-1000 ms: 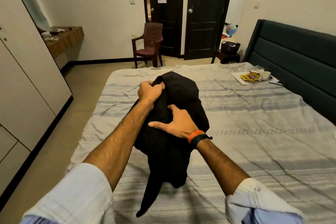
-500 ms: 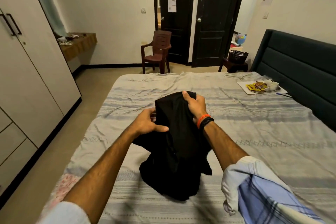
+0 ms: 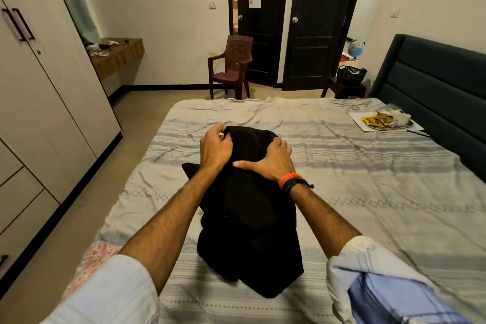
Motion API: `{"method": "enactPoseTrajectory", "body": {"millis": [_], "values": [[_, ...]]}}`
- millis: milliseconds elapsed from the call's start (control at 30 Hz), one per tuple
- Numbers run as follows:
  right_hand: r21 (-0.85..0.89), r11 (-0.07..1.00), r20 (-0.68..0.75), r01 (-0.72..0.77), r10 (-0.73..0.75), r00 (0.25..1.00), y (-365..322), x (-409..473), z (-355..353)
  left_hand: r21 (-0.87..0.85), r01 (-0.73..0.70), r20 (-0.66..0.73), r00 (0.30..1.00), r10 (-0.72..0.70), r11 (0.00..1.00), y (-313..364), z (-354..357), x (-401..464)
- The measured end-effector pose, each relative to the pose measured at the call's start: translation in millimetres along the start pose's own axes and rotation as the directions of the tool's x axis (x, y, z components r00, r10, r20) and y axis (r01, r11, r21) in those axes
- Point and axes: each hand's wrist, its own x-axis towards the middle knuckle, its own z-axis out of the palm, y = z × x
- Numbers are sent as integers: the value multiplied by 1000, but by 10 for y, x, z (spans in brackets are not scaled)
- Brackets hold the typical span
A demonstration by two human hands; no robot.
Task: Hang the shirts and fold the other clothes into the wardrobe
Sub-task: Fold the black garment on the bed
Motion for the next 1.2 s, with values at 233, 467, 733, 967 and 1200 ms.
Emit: {"method": "enactPoseTrajectory", "body": {"millis": [233,467,733,967,1200], "values": [[18,930,-373,368,-335,865,-71,-115,216,102,-118,-21,992,120,988,79,-20,207],[246,909,-206,336,-290,935,-287,149,49,47,-48,54,998,45,998,-94,-193,296],[601,717,-334,353,-175,926,-407,294,138,361,-4,158,986,-57,933,-637,-293,-8],[696,652,-381,299,-17,924,-228,462,13,445,43,43,997,-69,894,-870,-287,-13],[116,989,-217,94,-67,974,226,536,17,395,24,5,1000,-28,919,-429,-309,398]]}}
